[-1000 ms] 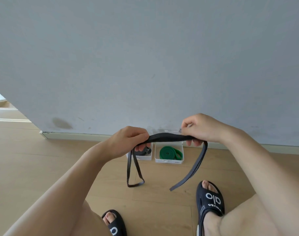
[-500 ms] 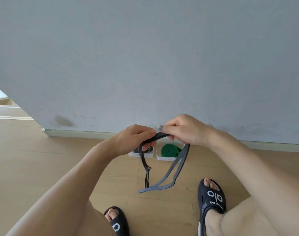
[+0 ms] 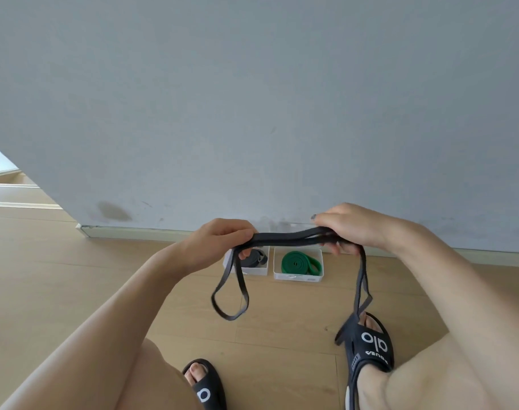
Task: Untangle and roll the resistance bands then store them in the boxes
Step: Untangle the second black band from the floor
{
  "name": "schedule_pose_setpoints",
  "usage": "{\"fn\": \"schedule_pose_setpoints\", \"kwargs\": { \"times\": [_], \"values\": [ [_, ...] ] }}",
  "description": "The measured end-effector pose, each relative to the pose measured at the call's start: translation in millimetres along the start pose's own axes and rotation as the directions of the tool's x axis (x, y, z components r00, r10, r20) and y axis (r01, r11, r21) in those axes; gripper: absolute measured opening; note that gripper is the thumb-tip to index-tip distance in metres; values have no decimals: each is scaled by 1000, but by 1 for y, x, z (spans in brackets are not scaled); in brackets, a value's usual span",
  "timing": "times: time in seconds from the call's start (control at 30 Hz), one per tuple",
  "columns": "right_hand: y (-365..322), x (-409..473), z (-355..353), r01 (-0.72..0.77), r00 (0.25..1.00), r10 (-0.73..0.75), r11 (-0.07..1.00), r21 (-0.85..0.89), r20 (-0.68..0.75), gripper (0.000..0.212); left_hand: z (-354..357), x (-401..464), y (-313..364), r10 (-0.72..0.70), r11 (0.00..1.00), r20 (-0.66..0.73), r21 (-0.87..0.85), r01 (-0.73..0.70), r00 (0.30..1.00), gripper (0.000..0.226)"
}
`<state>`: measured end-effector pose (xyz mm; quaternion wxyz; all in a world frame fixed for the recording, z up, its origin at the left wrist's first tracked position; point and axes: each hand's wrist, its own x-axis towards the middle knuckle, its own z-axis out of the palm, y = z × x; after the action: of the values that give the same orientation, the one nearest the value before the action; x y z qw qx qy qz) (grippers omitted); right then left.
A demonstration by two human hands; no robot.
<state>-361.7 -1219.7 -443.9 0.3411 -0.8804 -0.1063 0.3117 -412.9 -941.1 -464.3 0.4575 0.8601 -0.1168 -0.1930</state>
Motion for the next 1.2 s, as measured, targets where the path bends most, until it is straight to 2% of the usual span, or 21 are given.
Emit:
{"fn": "schedule_pose_setpoints", "kwargs": {
  "times": [0.07,0.13,0.23,0.33,0.43,0.53,0.63,0.77,0.83,0.97,1.07,1.13,1.2],
  "values": [
    [-5,0,8,-48,989,40,997,57,140,59,4,1,7,29,998,-20,-58,-30,999,33],
    [-13,4,20,-1,981,-21,993,114,192,68,9,5,12,49,993,-15,-103,-51,999,28],
    [-24,9,36,151,981,-165,979,134,102,77,17,13,11,51,993,3,-103,-50,999,26],
    [-26,9,40,228,973,-228,974,-10,-32,58,20,15,11,26,994,13,-104,-24,1000,34],
    [-26,8,32,277,956,-284,957,-92,-77,51,21,17,7,-22,999,65,-41,24,998,35],
    [-19,3,11,246,957,-250,968,-45,-150,51,13,14,-2,-85,996,147,21,83,985,43],
    [-9,-3,-3,194,967,-189,981,13,-173,49,5,7,-11,-72,997,116,9,71,991,45],
    [-2,-2,-8,160,970,-157,987,-2,-185,48,7,4,-13,-60,998,112,32,56,992,42],
    [2,-2,-12,124,978,-127,992,-25,-166,48,5,4,-15,-62,998,93,29,59,994,39],
    [8,0,-8,41,998,-44,996,-84,-40,48,-2,2,-13,-55,998,25,-2,55,998,39],
    [2,8,12,-57,996,62,996,-73,71,64,3,2,-1,-12,999,-7,-50,12,1000,35],
    [-6,15,30,-23,995,27,998,-52,96,78,10,5,7,24,999,-2,-38,-24,1000,32],
    [-18,15,44,86,990,-91,995,52,107,77,19,8,13,27,1000,21,-6,-27,999,36]
  ]
}}
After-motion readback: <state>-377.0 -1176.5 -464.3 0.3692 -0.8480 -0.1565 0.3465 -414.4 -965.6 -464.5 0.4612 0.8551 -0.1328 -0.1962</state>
